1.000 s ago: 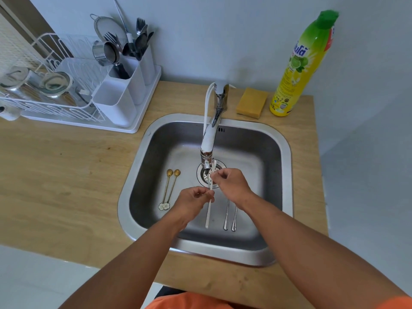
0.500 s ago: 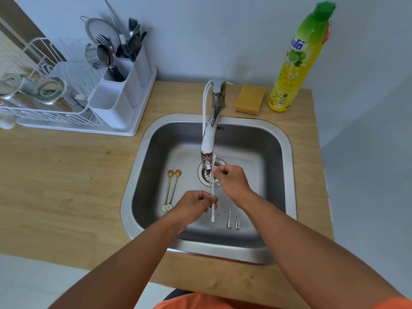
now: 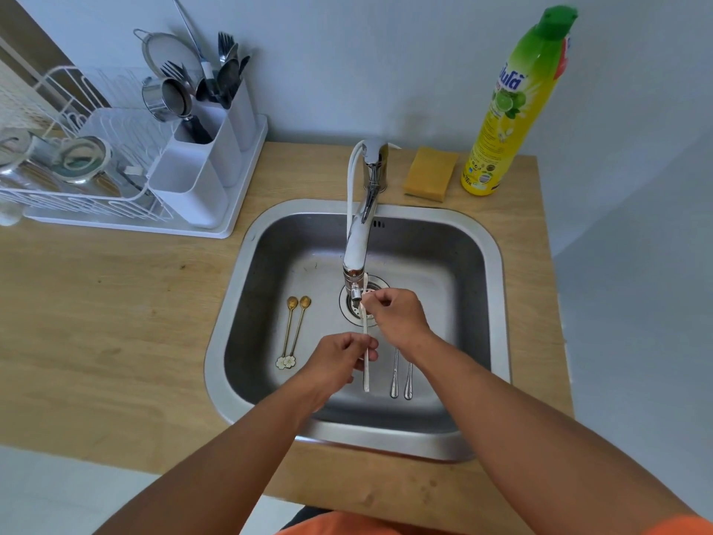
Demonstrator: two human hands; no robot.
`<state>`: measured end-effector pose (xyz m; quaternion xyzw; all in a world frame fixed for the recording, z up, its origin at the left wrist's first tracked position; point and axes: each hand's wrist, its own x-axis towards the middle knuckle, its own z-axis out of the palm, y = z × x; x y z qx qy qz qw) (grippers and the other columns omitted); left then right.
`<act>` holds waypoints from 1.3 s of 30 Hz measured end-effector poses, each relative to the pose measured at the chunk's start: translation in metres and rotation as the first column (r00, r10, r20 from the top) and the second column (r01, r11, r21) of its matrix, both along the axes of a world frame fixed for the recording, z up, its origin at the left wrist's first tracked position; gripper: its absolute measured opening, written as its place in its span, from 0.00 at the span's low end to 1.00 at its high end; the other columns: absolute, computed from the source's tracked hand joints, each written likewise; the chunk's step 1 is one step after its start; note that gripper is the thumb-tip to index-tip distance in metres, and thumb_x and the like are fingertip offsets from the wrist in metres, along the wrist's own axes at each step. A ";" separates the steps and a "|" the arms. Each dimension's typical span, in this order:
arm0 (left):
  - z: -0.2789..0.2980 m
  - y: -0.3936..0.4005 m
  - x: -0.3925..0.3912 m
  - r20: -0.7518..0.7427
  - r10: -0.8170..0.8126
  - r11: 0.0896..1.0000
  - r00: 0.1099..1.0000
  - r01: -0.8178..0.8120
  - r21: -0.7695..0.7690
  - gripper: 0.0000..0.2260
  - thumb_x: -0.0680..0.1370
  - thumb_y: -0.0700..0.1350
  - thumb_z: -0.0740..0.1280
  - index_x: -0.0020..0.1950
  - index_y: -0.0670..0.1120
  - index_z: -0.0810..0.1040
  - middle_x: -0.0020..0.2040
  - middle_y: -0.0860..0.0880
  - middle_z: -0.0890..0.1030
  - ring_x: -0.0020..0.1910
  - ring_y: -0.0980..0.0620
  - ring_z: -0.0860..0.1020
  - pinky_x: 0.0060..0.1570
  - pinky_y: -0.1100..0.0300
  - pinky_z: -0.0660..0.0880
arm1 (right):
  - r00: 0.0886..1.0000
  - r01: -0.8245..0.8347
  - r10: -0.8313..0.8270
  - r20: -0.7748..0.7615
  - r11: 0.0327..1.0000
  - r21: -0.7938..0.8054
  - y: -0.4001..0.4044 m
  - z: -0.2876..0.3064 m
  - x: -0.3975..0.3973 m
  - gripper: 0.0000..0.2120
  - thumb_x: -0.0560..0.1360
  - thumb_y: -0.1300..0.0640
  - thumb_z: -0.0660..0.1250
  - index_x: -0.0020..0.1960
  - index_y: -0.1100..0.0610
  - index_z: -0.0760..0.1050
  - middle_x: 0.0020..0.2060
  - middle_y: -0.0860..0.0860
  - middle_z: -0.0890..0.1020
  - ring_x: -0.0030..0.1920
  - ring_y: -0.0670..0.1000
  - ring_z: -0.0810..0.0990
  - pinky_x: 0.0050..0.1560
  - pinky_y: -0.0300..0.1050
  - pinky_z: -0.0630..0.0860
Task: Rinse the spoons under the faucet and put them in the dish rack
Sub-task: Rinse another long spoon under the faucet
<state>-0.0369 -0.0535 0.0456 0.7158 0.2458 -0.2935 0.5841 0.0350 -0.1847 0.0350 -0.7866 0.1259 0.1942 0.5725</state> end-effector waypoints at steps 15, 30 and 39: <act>0.002 0.003 0.001 0.001 0.085 0.996 0.996 -0.085 -0.016 0.12 0.86 0.48 0.62 0.53 0.50 0.85 0.43 0.55 0.88 0.41 0.55 0.81 0.44 0.58 0.76 | 0.998 -0.051 0.051 -0.037 0.999 -0.008 0.003 0.003 0.001 0.12 0.77 0.56 0.72 0.36 0.48 0.83 0.30 0.35 0.83 0.33 0.32 0.80 0.33 0.24 0.70; 0.004 0.019 0.015 -0.218 0.200 0.924 0.955 -0.258 -0.281 0.16 0.86 0.53 0.60 0.53 0.48 0.86 0.43 0.51 0.84 0.42 0.52 0.80 0.50 0.53 0.74 | 0.998 -0.014 0.020 -0.063 0.996 0.089 0.006 0.003 -0.007 0.11 0.78 0.56 0.72 0.37 0.52 0.83 0.31 0.46 0.85 0.35 0.42 0.83 0.43 0.39 0.79; 0.004 0.009 0.015 -0.278 0.270 0.919 0.922 -0.333 -0.213 0.13 0.82 0.56 0.69 0.57 0.49 0.86 0.45 0.54 0.85 0.47 0.51 0.79 0.53 0.51 0.75 | 0.996 0.026 -0.019 -0.090 0.996 0.083 0.004 -0.001 -0.009 0.10 0.78 0.52 0.72 0.38 0.49 0.84 0.33 0.40 0.86 0.34 0.33 0.81 0.42 0.35 0.72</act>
